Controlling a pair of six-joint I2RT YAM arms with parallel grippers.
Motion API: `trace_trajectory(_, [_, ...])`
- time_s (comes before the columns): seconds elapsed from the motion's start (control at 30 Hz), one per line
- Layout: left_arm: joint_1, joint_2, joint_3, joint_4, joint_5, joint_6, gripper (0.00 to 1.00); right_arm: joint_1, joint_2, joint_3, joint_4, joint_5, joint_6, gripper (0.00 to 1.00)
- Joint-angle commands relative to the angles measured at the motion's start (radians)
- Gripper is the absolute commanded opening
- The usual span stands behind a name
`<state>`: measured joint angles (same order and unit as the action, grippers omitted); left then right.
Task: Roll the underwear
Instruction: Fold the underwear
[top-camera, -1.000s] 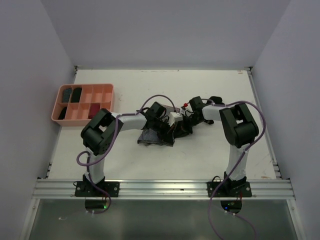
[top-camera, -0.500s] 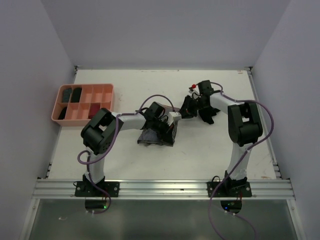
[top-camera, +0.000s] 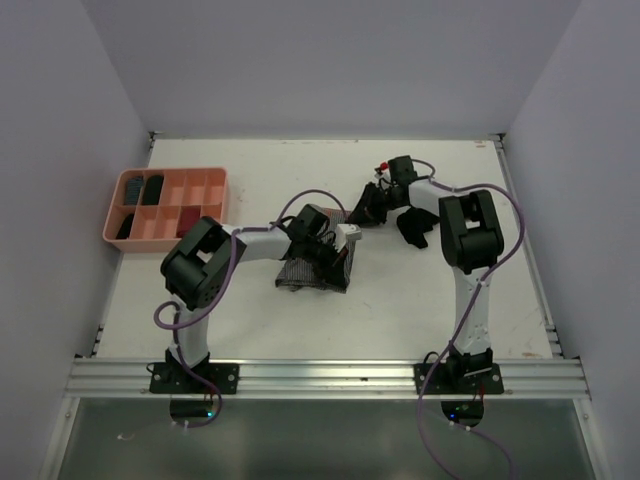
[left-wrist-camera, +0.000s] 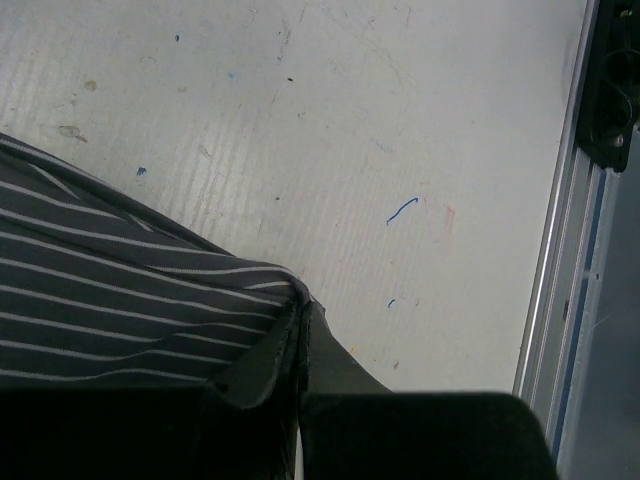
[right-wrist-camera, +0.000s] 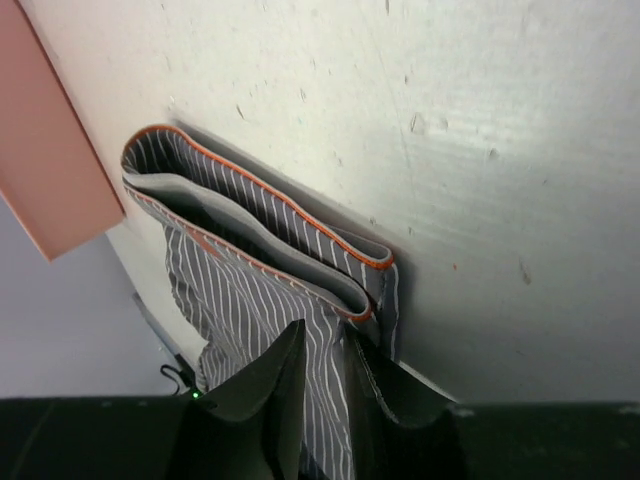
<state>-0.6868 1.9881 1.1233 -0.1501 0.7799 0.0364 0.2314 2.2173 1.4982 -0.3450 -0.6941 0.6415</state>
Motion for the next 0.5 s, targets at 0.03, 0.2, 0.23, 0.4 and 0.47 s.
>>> trace_trajectory(0.03, [-0.011, 0.049, -0.072, -0.092, -0.143, 0.020, 0.00, -0.017, 0.010, 0.089, 0.003, 0.102, -0.066, 0.26])
trace_trajectory(0.2, [-0.014, 0.067, -0.063, -0.108, -0.159, 0.014, 0.02, -0.027, 0.062, 0.180, -0.044, 0.137, -0.085, 0.25])
trace_trajectory(0.23, [-0.016, 0.066, -0.062, -0.111, -0.160, 0.019, 0.06, -0.027, 0.076, 0.192, -0.048, 0.134, -0.085, 0.25])
trace_trajectory(0.4, [-0.046, -0.013, -0.057, -0.124, -0.133, 0.062, 0.40, -0.024, 0.073, 0.192, -0.048, 0.130, -0.103, 0.24])
trace_trajectory(0.47, [-0.066, -0.088, -0.039, -0.128, -0.126, 0.072, 0.51, -0.024, 0.064, 0.186, -0.046, 0.130, -0.109, 0.24])
